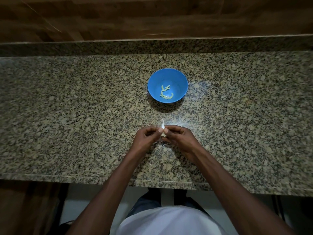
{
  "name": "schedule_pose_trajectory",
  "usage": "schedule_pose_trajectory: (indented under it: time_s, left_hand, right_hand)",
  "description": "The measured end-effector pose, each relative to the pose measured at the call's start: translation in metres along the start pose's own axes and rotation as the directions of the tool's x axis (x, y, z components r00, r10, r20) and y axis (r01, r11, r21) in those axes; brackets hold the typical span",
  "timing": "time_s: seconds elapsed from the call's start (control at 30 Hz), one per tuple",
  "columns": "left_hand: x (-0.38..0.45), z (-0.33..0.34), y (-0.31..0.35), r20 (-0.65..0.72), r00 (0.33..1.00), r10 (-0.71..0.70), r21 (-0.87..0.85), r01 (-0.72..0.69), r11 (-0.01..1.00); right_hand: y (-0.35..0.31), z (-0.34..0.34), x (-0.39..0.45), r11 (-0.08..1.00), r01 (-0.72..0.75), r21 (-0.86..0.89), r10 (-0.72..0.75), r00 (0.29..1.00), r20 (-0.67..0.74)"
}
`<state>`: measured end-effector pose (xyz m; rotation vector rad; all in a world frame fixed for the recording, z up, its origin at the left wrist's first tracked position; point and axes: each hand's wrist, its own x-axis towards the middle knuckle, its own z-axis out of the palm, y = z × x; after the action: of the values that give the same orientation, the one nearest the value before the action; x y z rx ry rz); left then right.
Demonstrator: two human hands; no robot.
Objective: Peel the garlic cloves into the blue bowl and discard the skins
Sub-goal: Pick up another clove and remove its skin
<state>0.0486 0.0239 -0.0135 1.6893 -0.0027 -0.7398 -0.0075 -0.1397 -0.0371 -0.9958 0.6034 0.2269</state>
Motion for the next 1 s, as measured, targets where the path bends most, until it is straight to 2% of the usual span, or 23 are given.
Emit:
schedule_pose_trajectory:
  time_s: [0.2,0.43,0.53,0.77,1.0]
  left_hand:
    - [0.0,-0.008,-0.003,0.043,0.999,-0.02,0.009,0.019,1.0]
    - [0.001,-0.013,-0.006,0.059,0.998,-0.011,0.196,-0.001,0.981]
    - [-0.001,-0.01,-0.005,0.046,0.999,0.001,0.163,-0.009,0.987]
    - [-0.005,-0.012,0.0,0.062,0.997,-0.048,-0.042,0.051,0.998]
    - [-0.007,-0.02,0.003,0.098,0.995,-0.034,-0.085,0.042,0.995]
  right_hand:
    - [0.003,0.001,0.0,0.998,-0.04,0.046,0.041,0.999,-0.033]
    - [0.004,0.002,0.0,0.998,-0.07,-0.009,0.07,0.997,-0.017]
    - [0.001,0.002,0.0,0.997,-0.071,0.01,0.071,0.997,-0.01]
    - [-0.001,0.005,0.0,0.996,-0.053,0.078,0.052,0.999,0.003]
    - [-0.011,0.007,-0.003,1.0,-0.025,-0.007,0.025,0.999,0.042]
